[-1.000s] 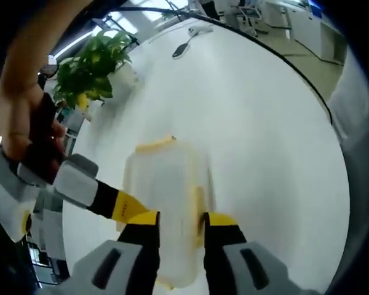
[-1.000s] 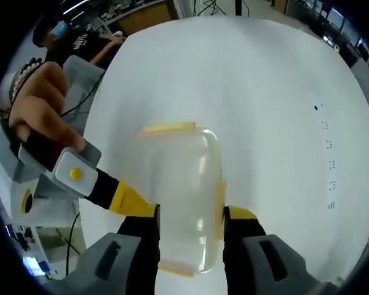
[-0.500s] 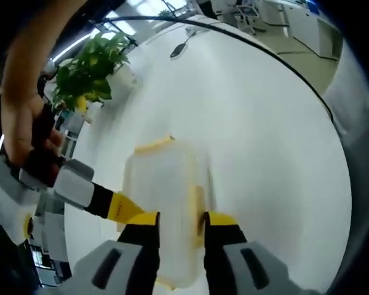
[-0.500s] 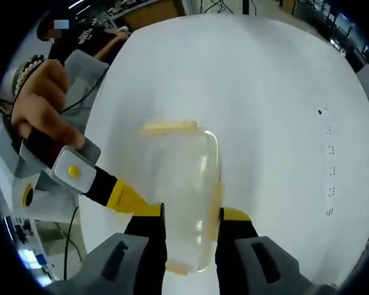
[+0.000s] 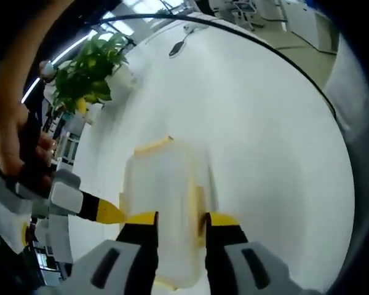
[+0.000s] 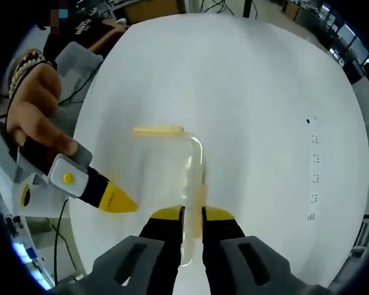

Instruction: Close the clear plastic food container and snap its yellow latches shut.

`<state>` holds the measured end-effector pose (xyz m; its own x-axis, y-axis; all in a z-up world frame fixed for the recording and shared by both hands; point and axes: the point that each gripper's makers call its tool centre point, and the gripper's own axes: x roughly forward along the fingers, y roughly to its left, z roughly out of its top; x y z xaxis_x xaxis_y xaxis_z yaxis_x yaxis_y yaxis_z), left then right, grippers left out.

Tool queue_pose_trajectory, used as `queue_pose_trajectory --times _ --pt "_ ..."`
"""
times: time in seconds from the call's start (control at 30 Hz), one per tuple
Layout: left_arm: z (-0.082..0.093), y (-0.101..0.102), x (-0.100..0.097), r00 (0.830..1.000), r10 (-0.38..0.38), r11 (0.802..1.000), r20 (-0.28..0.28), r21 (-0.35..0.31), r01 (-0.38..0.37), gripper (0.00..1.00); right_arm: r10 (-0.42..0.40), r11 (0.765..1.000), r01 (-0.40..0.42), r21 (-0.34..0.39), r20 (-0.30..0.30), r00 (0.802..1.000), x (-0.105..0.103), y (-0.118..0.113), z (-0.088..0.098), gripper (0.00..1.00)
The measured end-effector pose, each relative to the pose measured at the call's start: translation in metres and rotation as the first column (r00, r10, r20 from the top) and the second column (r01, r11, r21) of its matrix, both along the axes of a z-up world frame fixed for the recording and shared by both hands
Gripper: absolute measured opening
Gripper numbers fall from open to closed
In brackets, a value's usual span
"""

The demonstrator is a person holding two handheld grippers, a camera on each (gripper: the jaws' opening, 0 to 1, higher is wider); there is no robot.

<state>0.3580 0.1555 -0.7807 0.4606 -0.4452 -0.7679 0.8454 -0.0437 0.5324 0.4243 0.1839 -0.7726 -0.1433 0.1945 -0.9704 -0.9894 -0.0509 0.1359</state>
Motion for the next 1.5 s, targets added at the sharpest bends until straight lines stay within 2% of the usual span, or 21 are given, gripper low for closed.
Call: queue_pose_trajectory --times 0.03,0.07,0.1,0.17,0.33,0.47,0.77,0.83,0.87,0.9,0.93,0.97,1.0,1.3,1.5 --pt "0.000 0.001 -0.001 1.000 0.001 1.000 -0.002 -0.007 -0.001 0.23 -0.017 1.000 0.017 0.016 -0.034 0.999 -0.003 0.001 -0.001 0.15" --pt "0.000 0.000 -0.001 1.000 -0.003 1.000 0.000 -0.010 0.003 0.23 -0.023 1.000 0.025 0.019 -0.074 0.997 -0.008 0.001 -0.002 0.23" --pt "0.000 0.001 -0.001 1.000 -0.005 1.000 0.001 -0.012 0.005 0.23 -0.012 1.000 0.012 0.000 -0.088 0.996 -0.009 -0.003 -0.007 0.27" --pt "0.000 0.001 -0.001 1.000 -0.004 1.000 -0.003 -0.015 0.004 0.23 -0.008 1.000 0.009 0.009 -0.084 0.996 -0.004 -0.002 -0.006 0.30" --pt "0.000 0.000 -0.003 1.000 -0.013 1.000 0.002 -0.018 0.013 0.23 -0.006 1.000 0.008 0.016 -0.073 0.997 -0.005 -0.002 -0.007 0.31" --pt "0.001 0.001 -0.003 1.000 -0.014 0.999 0.000 -0.038 0.014 0.23 -0.004 1.000 0.001 -0.020 -0.130 0.992 -0.011 -0.002 -0.013 0.41" --pt "-0.002 0.001 -0.004 1.000 -0.017 0.999 0.011 -0.039 0.017 0.23 -0.006 1.000 0.004 -0.015 -0.120 0.993 -0.013 -0.003 -0.014 0.37" --pt "-0.003 0.002 -0.003 0.998 -0.041 0.999 0.057 0.000 0.041 0.23 0.000 1.000 -0.003 -0.024 -0.122 0.993 -0.014 -0.003 -0.015 0.36" --pt "-0.004 0.001 -0.003 0.991 -0.081 0.996 0.109 0.032 0.078 0.23 -0.004 1.000 0.000 -0.025 -0.135 0.991 -0.014 -0.003 -0.015 0.36" --pt "-0.006 0.001 -0.004 0.994 -0.054 0.998 0.094 0.013 0.053 0.23 -0.007 1.000 0.004 -0.021 -0.152 0.988 -0.015 -0.004 -0.015 0.34" --pt "-0.007 0.004 -0.006 0.999 -0.006 1.000 0.049 -0.016 0.006 0.23 0.011 0.999 -0.004 0.037 -0.204 0.979 -0.022 0.005 -0.015 0.34" --pt "-0.004 0.003 -0.002 0.999 -0.031 0.999 0.044 -0.021 0.032 0.23 -0.002 1.000 0.008 0.029 -0.208 0.978 -0.021 -0.002 -0.014 0.34" --pt "-0.003 0.005 -0.002 0.997 -0.042 0.999 0.058 -0.023 0.044 0.23 0.006 0.999 0.003 0.043 -0.194 0.981 -0.013 -0.006 -0.012 0.34" --pt "-0.001 0.002 -0.003 0.997 -0.040 0.999 0.065 -0.028 0.041 0.24 0.016 0.999 -0.010 0.035 -0.181 0.983 -0.016 -0.008 -0.008 0.36" --pt "0.002 0.002 -0.003 0.999 -0.021 0.998 0.032 -0.063 0.023 0.24 0.010 0.999 -0.003 0.050 -0.136 0.991 -0.013 -0.011 -0.006 0.38"
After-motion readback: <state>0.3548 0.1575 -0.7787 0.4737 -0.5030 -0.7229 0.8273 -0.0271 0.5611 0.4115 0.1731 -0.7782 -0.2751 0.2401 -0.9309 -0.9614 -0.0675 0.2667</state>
